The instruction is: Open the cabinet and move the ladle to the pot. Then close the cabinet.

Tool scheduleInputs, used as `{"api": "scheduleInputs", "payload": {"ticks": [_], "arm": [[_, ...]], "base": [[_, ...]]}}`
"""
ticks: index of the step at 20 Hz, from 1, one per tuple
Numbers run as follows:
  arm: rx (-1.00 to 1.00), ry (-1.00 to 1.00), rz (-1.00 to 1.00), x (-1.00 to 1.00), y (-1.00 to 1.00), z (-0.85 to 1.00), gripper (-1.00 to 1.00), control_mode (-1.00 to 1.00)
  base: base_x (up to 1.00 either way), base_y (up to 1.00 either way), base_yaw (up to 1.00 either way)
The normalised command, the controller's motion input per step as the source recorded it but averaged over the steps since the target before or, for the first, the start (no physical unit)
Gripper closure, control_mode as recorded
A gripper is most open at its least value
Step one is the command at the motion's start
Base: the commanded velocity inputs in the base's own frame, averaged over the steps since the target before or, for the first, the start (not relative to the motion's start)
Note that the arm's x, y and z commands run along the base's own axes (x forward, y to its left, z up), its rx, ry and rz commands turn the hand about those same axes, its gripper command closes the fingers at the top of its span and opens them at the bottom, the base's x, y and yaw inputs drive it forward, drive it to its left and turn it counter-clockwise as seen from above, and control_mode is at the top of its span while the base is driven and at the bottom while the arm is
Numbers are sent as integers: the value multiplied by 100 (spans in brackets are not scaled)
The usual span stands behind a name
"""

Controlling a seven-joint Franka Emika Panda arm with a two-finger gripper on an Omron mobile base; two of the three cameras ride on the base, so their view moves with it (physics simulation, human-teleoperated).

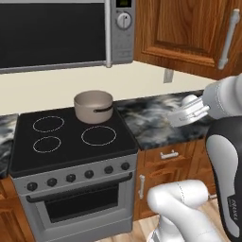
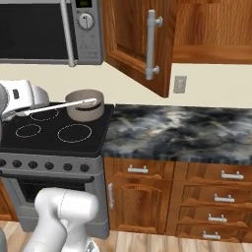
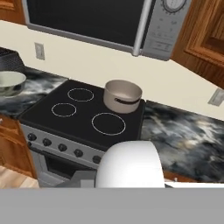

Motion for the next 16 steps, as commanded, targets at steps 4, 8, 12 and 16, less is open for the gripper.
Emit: {"api": "scheduleInputs", "payload": {"ticks": [4,8,12,16], "arm": [[0,0,0,0,0,0,100,100],[0,0,0,0,0,0,100,100],[0,0,0,0,0,0,100,100],[0,0,0,0,0,0,100,100]], "base": [[33,39,-4],[14,44,-1],[8,47,-1],[10,46,-1]]}}
